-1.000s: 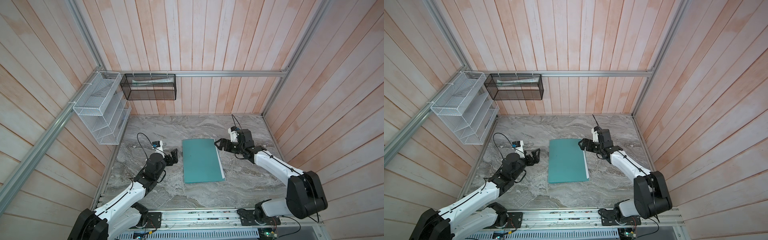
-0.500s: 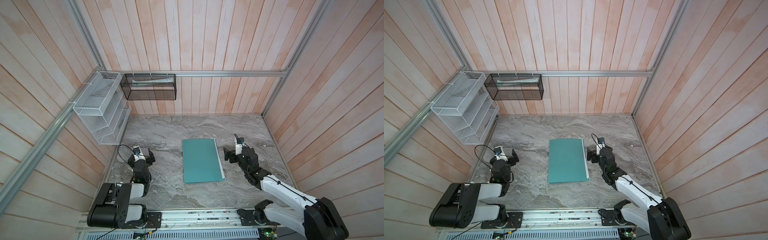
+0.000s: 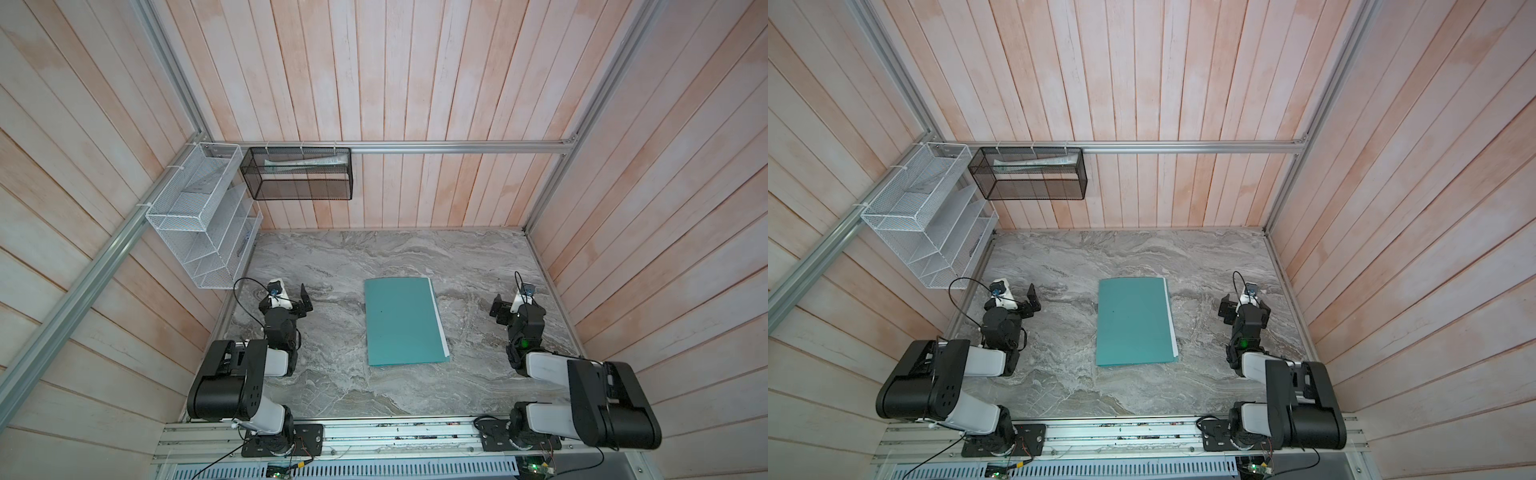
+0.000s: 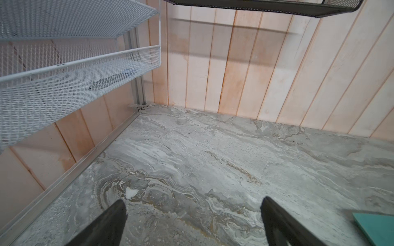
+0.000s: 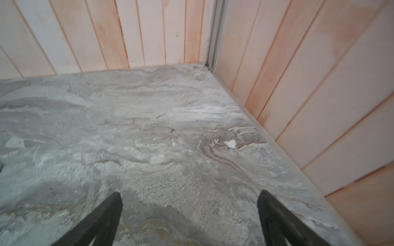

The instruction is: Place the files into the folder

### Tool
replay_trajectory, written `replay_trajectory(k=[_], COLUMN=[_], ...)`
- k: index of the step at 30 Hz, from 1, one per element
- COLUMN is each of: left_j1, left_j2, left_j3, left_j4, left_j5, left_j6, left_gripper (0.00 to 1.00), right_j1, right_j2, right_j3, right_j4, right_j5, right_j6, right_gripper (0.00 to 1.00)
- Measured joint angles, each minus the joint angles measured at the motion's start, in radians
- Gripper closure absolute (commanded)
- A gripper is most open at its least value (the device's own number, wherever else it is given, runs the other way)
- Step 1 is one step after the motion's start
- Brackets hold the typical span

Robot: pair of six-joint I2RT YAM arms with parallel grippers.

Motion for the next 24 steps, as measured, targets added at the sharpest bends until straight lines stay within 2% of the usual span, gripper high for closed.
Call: replay_trajectory(k=[5,17,24], left_j1=[-0.001,-0.002,0.020], left_j2=[0.000,0.000,0.000], left_j3=[0.000,0.000,0.017], left_j4=[-0.013,-0.023,-0.052], left_j5=[0.002,0.002,0.094], left_j6=[0.010,0.011,0.027], left_gripper=[0.00,0.00,0.00], right_j1=[-0.005,-0.006,-0.006], right_j2=[0.163,0.145,0.145], right_j3=[-0.047,-0.032,-0.032], right_j4=[0.274,0.322,0.320], right_j5=[-0.089,-0.049,-0.047], right_j6=[-0.008,0.010,0.011], right_gripper=[0.02,0.02,0.02])
